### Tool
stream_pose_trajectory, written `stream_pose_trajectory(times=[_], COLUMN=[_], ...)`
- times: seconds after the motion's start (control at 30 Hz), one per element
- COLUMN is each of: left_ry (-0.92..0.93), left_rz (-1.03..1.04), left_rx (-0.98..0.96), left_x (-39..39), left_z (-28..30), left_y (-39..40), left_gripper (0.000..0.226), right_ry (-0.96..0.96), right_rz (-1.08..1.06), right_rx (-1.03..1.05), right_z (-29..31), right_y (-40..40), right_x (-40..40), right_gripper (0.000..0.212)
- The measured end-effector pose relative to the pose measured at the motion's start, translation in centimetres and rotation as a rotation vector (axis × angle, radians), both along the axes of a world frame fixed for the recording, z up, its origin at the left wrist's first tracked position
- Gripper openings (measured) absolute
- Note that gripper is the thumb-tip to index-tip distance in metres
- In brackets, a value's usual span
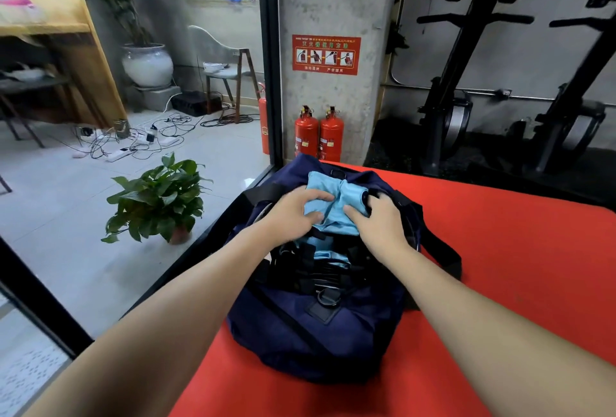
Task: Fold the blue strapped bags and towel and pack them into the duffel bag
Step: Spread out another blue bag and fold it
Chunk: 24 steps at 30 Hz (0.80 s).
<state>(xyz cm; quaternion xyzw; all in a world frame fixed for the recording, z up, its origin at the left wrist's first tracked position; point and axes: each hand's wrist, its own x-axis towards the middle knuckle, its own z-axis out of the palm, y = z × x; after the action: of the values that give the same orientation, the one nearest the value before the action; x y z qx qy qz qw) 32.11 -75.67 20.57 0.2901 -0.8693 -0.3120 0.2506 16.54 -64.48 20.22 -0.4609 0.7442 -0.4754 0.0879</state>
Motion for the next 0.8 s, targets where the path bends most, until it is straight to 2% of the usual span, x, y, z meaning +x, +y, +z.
stream_pose_trajectory(times=[0.07, 0.2, 0.23, 0.33, 0.43, 0.57, 0.67, 0.73, 0.8], left_ry=[0.014, 0.053, 0.051, -0.023, -0.145, -0.309, -0.142, 0.07, 0.205], left_rz=[-0.012, 0.029, 0.031, 0.031, 0.003, -0.018, -0.021, 0.014, 0.051], left_rx=[0.006, 0.078, 0.094, 0.084, -0.05, -0.197, -0.153, -0.042, 0.126], left_x=[-0.5, -1.3, -1.4, -1.5, -2.0, -2.7, -3.7, -4.6, -5.2], left_z=[0.4, 0.0, -0.4, -1.1, -1.4, -1.6, -1.1, -0.4, 0.2], left_y=[-0.4, -0.4, -0.5, -1.0, -1.7, -1.9, -1.6, -1.1, -0.8], left_gripper=[0.039, 0.04, 0.039, 0.038, 0.04, 0.046, 0.047, 0.046, 0.046], right_ry=[0.011, -0.266, -0.28, -0.089, 0.162, 0.365, 0.359, 0.371, 0.403], right_rz=[0.008, -0.077, -0.085, -0.031, 0.011, 0.049, 0.128, 0.134, 0.117], right_rx=[0.036, 0.156, 0.177, 0.236, 0.282, 0.213, 0.175, 0.18, 0.198], right_z=[0.1, 0.9, 0.8, 0.3, 0.4, 1.9, 2.3, 2.2, 1.9], right_y=[-0.6, -1.9, -2.1, -2.4, -2.2, -1.8, -1.7, -1.8, -1.8], right_x=[0.0, 0.1, 0.0, -0.5, -1.4, -2.8, -3.0, -3.0, -2.8], right_gripper=[0.023, 0.026, 0.028, 0.046, 0.075, 0.087, 0.093, 0.096, 0.096])
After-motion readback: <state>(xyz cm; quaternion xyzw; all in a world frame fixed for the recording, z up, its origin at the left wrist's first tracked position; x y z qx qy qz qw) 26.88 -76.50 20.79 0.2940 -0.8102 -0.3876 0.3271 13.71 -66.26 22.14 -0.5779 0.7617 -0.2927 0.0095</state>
